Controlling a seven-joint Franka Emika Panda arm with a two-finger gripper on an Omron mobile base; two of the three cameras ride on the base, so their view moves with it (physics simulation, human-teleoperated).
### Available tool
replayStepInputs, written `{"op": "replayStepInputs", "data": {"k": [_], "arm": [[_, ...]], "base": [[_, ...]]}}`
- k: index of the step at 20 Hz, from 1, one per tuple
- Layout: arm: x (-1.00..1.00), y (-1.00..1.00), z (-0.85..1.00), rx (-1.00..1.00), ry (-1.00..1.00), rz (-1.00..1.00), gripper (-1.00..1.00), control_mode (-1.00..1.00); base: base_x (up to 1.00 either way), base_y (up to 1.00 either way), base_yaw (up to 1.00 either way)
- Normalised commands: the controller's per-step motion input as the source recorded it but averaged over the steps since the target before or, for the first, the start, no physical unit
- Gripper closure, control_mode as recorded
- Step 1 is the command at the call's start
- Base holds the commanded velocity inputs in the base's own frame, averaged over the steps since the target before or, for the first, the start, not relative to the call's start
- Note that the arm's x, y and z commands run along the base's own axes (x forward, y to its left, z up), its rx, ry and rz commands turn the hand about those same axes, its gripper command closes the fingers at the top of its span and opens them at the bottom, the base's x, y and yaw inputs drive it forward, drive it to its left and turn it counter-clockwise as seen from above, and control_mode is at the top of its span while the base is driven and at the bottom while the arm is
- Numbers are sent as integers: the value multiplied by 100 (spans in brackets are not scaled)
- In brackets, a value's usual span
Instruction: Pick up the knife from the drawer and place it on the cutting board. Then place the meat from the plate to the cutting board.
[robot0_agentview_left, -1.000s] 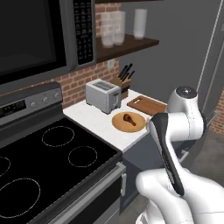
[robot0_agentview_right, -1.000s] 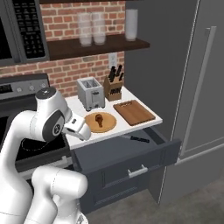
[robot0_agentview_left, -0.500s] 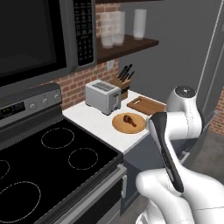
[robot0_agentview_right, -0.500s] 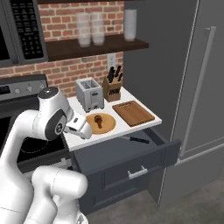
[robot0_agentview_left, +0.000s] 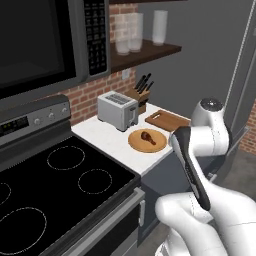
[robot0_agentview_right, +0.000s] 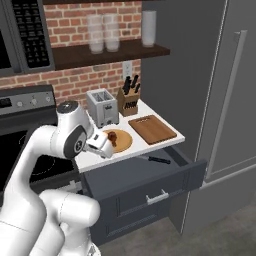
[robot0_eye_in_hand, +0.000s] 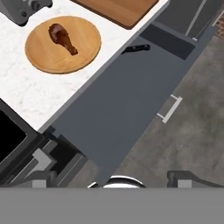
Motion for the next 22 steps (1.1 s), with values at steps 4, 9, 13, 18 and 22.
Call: {"op": "replayStepInputs", "data": {"k": [4,9,13,18,22], "arm": [[38,-68,-36,3,0,8,-100,-100],[75,-55,-39,5,0,24,-100,-100],[79,-57,-41,1,0,19,-100,-100],[52,-58,-73,0,0,23,-100,-100],[55,-37,-62,0,8,19,-100,-100]], "base": [[0,0,0],[0,0,0],[0,0,0],[0,0,0],[0,0,0]]}}
